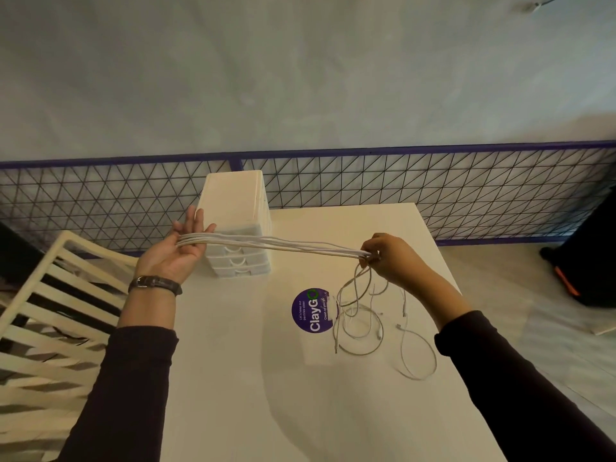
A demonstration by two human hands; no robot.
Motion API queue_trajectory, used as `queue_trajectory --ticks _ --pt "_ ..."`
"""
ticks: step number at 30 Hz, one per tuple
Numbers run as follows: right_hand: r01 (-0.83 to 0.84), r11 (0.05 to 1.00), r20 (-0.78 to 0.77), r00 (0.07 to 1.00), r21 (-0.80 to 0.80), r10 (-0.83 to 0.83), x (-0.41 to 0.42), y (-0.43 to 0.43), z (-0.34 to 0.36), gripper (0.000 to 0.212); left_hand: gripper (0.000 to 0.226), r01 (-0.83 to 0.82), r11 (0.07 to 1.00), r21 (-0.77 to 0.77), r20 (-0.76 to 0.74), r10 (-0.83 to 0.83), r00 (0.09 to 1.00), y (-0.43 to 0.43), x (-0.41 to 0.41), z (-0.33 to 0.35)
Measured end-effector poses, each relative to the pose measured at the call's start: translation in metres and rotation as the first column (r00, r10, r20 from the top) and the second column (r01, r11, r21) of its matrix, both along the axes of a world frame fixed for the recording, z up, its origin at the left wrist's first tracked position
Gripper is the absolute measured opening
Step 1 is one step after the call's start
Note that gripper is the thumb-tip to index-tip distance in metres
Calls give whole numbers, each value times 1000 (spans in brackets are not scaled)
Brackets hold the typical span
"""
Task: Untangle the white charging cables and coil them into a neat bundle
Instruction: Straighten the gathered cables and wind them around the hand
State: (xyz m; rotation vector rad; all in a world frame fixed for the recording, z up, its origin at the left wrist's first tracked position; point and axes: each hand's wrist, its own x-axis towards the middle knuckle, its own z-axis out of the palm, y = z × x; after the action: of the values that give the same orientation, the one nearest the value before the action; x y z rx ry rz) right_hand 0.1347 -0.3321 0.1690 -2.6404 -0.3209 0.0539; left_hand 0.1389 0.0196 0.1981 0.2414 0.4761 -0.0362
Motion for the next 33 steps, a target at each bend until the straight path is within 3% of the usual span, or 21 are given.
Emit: queue_trajectory --ticks 3,7,9,11,13,15,17,20,22,24,26,27,29,31,33 --pt "97 990 -112 988 -100 -108 2 -6 -9 19 35 -19 1000 -4 7 19 1000 3 -2 0" --pt "185 918 -225 935 -351 -274 1 -22 -31 23 34 -54 998 -19 31 55 998 16 -2 0" --pt "231 901 -254 907 -367 -336 0 -29 -40 38 31 -67 998 11 36 66 997 20 -4 0" --pt "327 924 -265 890 -201 -372 -1 -33 -47 67 30 -68 997 29 38 67 997 22 -5 -2" --pt "458 869 -321 864 186 -387 0 -34 -46 90 29 -79 997 7 40 79 996 24 -4 -6" --pt "515 620 -443 851 592 -283 3 -43 -41 100 28 -90 996 3 40 90 995 27 -5 -9" --pt "506 340 -504 858 793 -102 5 -57 -39 89 30 -124 992 -3 52 124 991 30 -8 -10" --pt "511 5 -511 859 859 44 3 -67 -37 48 33 -176 984 -18 67 177 982 37 -9 -10" --pt "538 -176 -548 836 825 -15 4 -69 -41 13 33 -196 980 -30 62 197 978 40 -9 -12" --pt "577 -312 -627 774 755 -85 5 -69 -47 12 34 -197 980 -20 54 198 979 41 -9 -13" --pt "629 -296 -684 715 719 -143 6 -69 -55 12 36 -195 981 -21 43 196 980 40 -10 -12" --pt "653 -241 -694 697 718 -181 5 -67 -56 21 35 -195 981 -19 39 195 980 39 -10 -10" --pt "711 -49 -688 658 702 -305 7 -63 -58 61 30 -184 983 12 45 183 982 34 -11 -6" --pt "702 133 -626 692 699 -360 7 -53 -53 74 27 -145 986 87 58 141 988 27 -9 -4" --pt "650 213 -575 752 730 -322 7 -38 -43 74 27 -83 982 168 64 74 995 18 -6 -5"
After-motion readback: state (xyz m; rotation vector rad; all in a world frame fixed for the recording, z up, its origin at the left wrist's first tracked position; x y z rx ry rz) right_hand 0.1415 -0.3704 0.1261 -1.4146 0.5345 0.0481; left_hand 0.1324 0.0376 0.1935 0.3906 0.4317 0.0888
